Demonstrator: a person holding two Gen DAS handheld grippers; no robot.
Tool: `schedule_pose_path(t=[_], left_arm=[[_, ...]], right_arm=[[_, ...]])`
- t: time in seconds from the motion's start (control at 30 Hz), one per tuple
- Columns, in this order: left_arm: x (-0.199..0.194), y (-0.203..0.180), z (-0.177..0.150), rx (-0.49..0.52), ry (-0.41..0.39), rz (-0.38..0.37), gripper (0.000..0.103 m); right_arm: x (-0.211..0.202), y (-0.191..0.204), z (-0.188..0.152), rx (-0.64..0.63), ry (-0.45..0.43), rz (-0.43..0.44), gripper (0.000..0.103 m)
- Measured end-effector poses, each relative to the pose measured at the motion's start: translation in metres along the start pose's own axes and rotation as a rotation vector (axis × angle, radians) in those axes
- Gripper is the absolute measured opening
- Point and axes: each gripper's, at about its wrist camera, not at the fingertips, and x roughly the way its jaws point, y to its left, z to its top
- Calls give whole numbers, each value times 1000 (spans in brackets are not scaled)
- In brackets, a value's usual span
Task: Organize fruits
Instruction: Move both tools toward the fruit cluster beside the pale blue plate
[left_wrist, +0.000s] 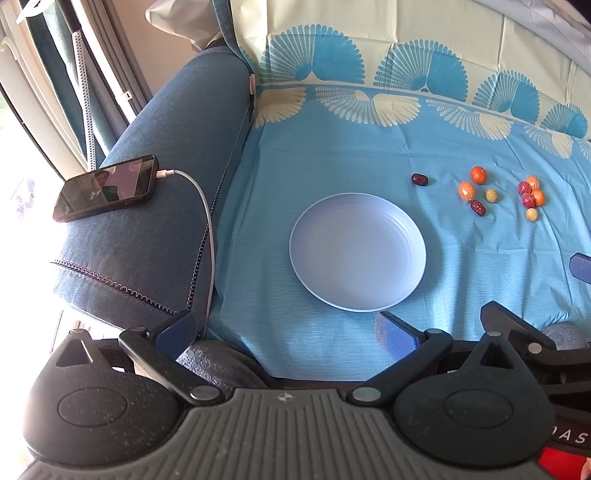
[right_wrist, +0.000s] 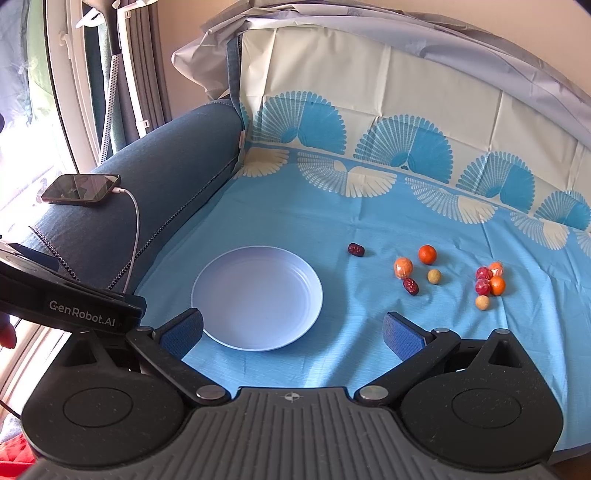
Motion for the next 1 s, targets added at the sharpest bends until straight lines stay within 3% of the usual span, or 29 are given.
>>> schedule_pose_path(t=[0.67, 1.0], left_arm=[[-10, -5, -5, 16, -19, -8, 103], [2, -44, 12, 66, -20, -40, 103]], right_arm=[[-9, -6, -7, 21, -22, -30, 103], [3, -66, -19, 142, -22, -162, 103]])
